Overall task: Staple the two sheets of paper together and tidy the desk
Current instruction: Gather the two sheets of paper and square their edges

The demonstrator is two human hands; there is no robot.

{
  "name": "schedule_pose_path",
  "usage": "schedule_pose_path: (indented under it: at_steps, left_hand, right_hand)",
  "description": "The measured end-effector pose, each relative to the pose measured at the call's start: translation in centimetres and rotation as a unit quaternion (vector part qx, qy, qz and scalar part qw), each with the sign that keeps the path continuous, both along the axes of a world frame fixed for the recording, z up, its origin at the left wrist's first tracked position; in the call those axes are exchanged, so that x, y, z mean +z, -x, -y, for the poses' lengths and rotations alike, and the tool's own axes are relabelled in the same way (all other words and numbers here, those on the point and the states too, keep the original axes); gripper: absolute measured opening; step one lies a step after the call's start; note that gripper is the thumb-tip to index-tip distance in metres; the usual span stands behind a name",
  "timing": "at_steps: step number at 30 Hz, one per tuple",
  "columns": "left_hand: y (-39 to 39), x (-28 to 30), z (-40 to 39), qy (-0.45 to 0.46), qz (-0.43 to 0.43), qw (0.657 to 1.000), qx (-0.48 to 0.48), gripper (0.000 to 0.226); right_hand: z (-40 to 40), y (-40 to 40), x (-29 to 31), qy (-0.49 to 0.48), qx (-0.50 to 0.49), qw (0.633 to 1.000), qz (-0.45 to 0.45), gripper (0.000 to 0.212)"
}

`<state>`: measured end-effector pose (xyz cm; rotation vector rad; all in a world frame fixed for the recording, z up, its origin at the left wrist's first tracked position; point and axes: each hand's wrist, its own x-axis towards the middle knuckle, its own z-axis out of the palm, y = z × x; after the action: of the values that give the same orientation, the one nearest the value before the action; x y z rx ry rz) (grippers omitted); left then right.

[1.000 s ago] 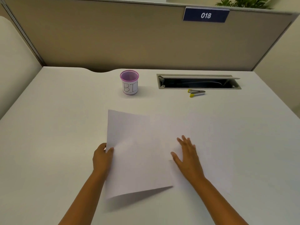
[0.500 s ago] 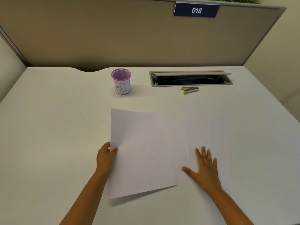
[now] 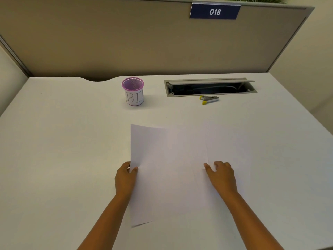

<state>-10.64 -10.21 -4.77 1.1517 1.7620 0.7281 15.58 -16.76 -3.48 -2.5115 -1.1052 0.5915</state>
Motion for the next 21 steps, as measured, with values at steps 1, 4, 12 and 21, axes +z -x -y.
schedule_pose_path:
  at_steps: [1, 4, 12, 21]
  left_hand:
    - [-0.2, -0.1, 0.0, 0.001, 0.002, 1.0, 0.0, 0.029]
    - [-0.8, -0.2, 0.0, 0.002, 0.002, 1.0, 0.002, 0.028]
    - [-1.4, -0.3, -0.3, -0.006, -0.019, 1.0, -0.01, 0.03]
    - [-1.9, -0.4, -0.3, -0.025, 0.017, 0.999, -0.025, 0.025]
  right_hand:
    - [-0.5, 0.1, 0.2, 0.013, 0.001, 1.0, 0.006, 0.062]
    - [-1.9, 1.0, 0.4, 0.062, 0.026, 0.997, 0.049, 0.078]
    - [-3.9, 1.4, 0.3, 0.133, 0.006, 0.99, 0.051, 0.081]
    - [-3.8, 0.1, 0.6, 0.006, 0.008, 0.984, -0.177, 0.042]
